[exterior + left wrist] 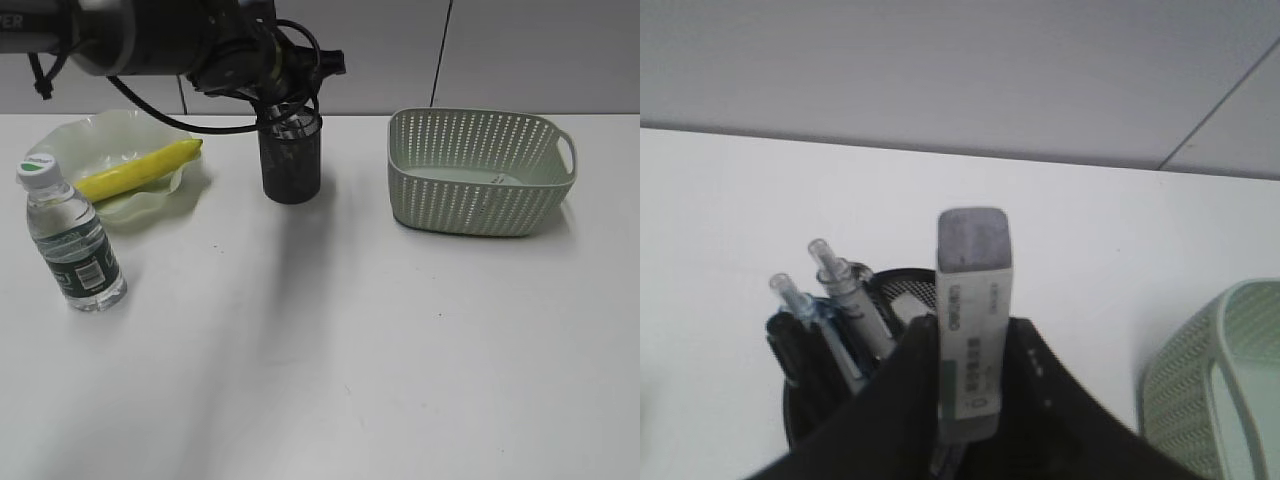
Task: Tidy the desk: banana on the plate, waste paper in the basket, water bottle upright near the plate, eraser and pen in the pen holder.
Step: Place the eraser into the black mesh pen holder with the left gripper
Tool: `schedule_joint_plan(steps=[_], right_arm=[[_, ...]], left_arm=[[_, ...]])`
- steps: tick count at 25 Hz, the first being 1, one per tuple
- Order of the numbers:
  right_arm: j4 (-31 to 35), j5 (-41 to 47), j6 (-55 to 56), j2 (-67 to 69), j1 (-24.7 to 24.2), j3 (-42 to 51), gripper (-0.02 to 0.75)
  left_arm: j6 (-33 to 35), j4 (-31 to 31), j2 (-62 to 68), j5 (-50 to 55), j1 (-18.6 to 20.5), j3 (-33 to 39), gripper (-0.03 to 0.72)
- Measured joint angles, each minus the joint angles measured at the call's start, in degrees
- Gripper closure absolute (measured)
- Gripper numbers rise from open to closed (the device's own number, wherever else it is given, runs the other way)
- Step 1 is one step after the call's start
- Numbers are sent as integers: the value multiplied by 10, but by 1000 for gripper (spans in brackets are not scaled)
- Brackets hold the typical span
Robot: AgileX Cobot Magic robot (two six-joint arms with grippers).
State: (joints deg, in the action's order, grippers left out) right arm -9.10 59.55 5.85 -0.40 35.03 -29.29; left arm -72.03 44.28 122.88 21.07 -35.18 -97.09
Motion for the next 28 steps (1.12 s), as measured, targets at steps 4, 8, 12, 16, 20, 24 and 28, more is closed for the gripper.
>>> schedule_joint_plan(steps=[4, 8, 12, 16, 20, 24, 28], right_arm=[[0, 0, 0, 0, 0, 0, 398], [0, 0, 0, 0, 0, 0, 398], [0, 0, 0, 0, 0, 0, 398], [0, 0, 0, 0, 0, 0, 398], [0, 0, 0, 0, 0, 0, 398], [0, 0, 0, 0, 0, 0, 398], [0, 0, 0, 0, 0, 0, 398]], left_arm=[[0, 2, 6, -8, 17, 0, 548], [0, 2, 6, -18, 23, 0, 548], [0, 2, 11, -33, 23, 0, 548], [0, -3, 27, -33, 23, 0, 548], [0, -7, 31, -32, 23, 0, 523], [0, -28, 31, -32, 23, 0, 405], [0, -42, 27, -32, 23, 0, 353]])
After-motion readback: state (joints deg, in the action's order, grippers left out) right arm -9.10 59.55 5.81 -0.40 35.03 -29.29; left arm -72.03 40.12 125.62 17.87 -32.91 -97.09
